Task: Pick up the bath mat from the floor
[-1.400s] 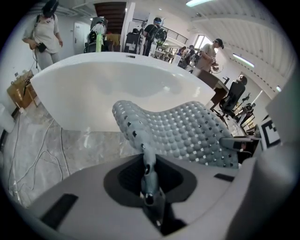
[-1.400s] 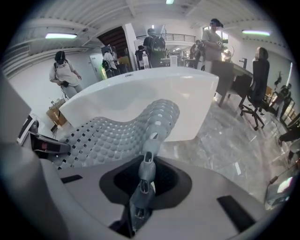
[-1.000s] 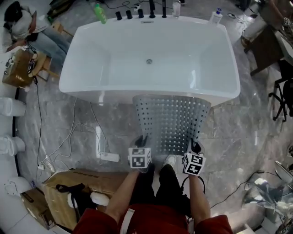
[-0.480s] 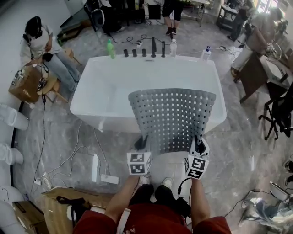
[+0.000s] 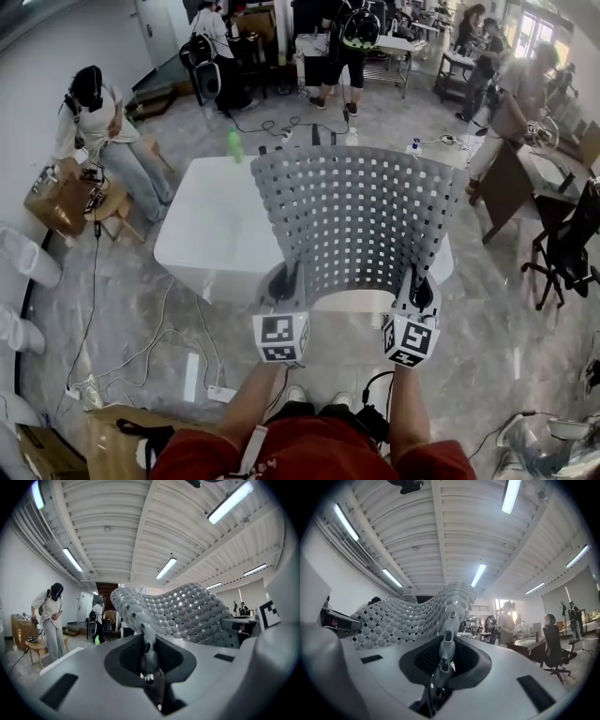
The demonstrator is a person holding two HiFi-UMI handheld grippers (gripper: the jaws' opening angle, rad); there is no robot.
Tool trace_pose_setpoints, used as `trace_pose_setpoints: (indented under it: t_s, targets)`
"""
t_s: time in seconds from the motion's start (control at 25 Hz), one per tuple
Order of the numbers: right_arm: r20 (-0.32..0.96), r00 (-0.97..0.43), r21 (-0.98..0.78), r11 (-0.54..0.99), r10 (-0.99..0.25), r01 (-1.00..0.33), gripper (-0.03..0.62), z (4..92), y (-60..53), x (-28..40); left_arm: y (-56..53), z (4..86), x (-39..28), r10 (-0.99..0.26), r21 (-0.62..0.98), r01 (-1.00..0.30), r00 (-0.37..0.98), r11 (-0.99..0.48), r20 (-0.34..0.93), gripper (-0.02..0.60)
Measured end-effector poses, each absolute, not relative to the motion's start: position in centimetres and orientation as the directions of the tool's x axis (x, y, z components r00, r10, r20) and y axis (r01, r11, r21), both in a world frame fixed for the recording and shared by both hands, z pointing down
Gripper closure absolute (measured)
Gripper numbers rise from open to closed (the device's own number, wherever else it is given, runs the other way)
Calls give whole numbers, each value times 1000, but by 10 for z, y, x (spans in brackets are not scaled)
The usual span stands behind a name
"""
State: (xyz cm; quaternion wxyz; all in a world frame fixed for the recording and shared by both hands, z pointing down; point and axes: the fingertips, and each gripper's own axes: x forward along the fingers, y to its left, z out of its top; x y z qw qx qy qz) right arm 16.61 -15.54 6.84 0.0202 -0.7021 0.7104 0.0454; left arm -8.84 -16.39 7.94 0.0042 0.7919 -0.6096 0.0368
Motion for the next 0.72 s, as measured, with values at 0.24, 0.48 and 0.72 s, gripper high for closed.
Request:
trace_pose_setpoints:
  t_s: [0.24,0.48,0.72]
  targets:
    - [-248,8,12,-12,-969,-1000,539,-1,-141,161,-154,7,-93,-966,-84,-972,227,-218,-123,523]
    - [-348,30,41,-47,-937,-998,537,-46,-126,170,-134,-41,-92,-941,-102,-984,173,-150,-292,523]
    - [-423,28,86,-71,-906,-994,537,-66,-108,161,-117,-63,-97,-921,-92,-989,144,-119,-361,523]
